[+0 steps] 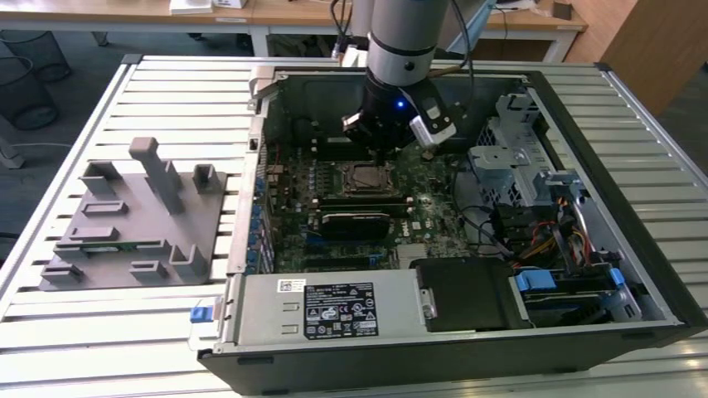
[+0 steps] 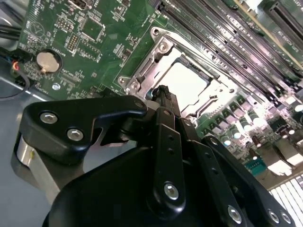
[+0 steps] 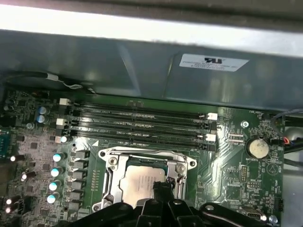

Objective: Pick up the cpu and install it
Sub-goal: 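Install the second cpu locking lever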

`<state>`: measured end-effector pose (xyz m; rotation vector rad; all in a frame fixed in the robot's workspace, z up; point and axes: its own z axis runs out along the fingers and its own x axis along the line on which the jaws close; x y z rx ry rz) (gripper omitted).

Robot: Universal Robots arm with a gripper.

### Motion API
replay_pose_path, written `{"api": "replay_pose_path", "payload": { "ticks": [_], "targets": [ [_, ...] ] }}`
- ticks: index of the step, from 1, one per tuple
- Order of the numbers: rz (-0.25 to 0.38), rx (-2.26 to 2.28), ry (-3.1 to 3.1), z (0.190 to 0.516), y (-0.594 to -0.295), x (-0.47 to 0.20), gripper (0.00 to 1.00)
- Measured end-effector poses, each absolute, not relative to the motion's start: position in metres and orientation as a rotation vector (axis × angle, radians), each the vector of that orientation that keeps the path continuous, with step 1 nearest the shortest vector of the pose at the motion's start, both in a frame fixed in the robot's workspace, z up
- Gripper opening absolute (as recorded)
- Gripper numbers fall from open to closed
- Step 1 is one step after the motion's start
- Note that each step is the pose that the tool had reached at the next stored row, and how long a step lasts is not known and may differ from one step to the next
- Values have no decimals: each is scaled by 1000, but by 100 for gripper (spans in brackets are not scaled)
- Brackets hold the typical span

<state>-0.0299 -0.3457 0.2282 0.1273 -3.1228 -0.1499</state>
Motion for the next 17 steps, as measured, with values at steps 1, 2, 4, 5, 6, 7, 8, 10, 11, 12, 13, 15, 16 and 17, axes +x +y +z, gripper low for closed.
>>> {"api": "replay_pose_path", "payload": {
  "ticks": [1,2,4,5,6,7,8,10,11,12,13,15,16,17],
  "targets": [
    [-150,127,-3123,229,-346,-30,11],
    [-150,127,-3123,229,-346,-30,11],
    [-150,127,-3123,229,-347,-30,11],
    [-150,127,-3123,229,-348,-30,11],
    [-150,127,-3123,229,-348,-30,11],
    [-150,127,-3123,229,-348,-30,11],
    [-150,127,-3123,229,-348,-30,11],
    [-150,127,-3123,229,-351,-30,11],
    [-149,127,-3123,229,-352,-30,11],
    [-149,127,-3123,229,-353,-30,11],
    [-150,127,-3123,229,-353,-30,11],
    [-150,127,-3123,229,-355,-30,11],
    [-149,127,-3123,230,-355,-31,11],
    [-149,127,-3123,231,-355,-31,11]
  ]
}}
